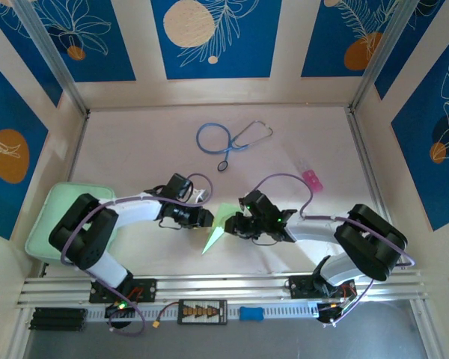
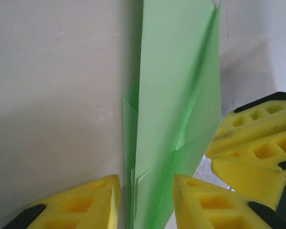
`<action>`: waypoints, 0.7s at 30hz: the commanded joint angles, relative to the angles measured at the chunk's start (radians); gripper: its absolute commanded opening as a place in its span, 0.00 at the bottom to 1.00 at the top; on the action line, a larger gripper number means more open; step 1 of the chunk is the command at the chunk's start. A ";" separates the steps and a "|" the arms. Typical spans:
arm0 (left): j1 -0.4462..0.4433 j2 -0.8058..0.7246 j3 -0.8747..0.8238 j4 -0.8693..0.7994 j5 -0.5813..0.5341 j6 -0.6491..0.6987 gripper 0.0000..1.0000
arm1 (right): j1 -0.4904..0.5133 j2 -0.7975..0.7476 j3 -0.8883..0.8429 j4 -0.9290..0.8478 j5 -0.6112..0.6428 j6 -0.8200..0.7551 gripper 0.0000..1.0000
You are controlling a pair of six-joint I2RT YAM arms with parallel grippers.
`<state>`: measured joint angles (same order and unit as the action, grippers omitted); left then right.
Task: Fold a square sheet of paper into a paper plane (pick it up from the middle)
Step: Fold the wing for the fifth time at the center of the table.
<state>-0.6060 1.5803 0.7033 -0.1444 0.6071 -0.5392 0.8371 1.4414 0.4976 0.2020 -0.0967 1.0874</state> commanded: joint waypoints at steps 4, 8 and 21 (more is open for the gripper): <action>-0.010 0.030 0.001 -0.021 0.048 0.040 0.36 | 0.014 0.029 0.012 0.055 0.003 0.032 0.22; -0.013 0.043 0.011 -0.041 0.038 0.055 0.36 | 0.020 0.032 0.010 0.060 0.002 0.035 0.21; -0.050 0.107 0.039 -0.053 0.049 0.070 0.36 | 0.025 0.062 -0.014 0.116 -0.024 0.040 0.22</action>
<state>-0.6231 1.6451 0.7258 -0.1757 0.6289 -0.4969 0.8516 1.4830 0.4969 0.2928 -0.0998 1.1206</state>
